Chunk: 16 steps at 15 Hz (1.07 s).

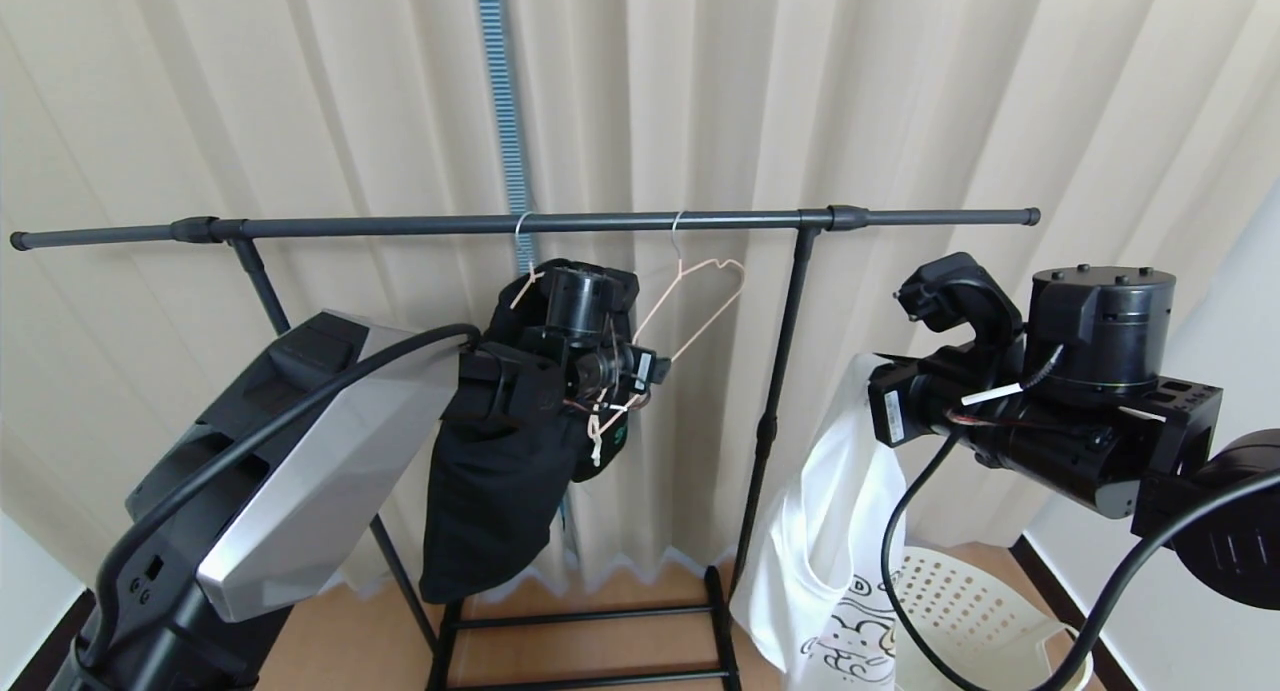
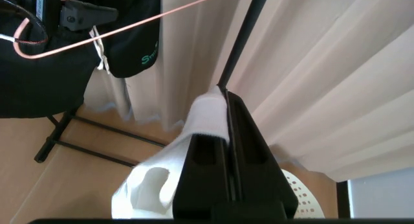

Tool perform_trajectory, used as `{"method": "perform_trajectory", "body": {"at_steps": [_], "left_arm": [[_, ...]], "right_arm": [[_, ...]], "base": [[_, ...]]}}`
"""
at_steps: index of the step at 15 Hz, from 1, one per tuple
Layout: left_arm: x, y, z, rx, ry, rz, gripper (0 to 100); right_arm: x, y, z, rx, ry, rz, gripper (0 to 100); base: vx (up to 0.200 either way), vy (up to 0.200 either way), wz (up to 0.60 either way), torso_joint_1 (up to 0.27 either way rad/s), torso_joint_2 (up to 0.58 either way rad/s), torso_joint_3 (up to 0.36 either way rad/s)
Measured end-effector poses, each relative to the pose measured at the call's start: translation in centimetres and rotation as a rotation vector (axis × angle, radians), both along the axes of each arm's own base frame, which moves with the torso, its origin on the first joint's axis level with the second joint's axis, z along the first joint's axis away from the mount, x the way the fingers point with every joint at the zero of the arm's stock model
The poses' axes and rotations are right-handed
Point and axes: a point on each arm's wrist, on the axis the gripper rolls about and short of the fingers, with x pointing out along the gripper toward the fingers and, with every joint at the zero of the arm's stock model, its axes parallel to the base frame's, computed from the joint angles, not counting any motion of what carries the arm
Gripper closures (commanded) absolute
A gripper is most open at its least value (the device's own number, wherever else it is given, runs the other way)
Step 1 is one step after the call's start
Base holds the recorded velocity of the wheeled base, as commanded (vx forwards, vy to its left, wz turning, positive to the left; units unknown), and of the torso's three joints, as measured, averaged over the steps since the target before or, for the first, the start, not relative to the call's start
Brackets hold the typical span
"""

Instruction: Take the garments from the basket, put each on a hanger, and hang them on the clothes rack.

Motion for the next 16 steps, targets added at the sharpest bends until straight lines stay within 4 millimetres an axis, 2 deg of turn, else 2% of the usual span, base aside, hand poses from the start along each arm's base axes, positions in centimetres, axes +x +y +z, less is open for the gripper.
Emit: {"method": "perform_trajectory", "body": {"at_steps": [10, 16], "left_arm": [[-0.3, 0.2, 1.4, -0.012, -0.023, 0.007, 100], [-1.0, 0.4, 3.1, -0.026, -0.043, 0.005, 100]], "right_arm": [[-0.2, -0.1, 0.0, -0.001, 0.0, 0.001, 100], [-0.1, -0.1, 0.0, 0.0, -0.001, 0.0, 100]], "base": [[0.0, 0.0, 0.0, 0.0, 0.0, 0.0], [0.0, 0.0, 0.0, 0.0, 0.0, 0.0]]}}
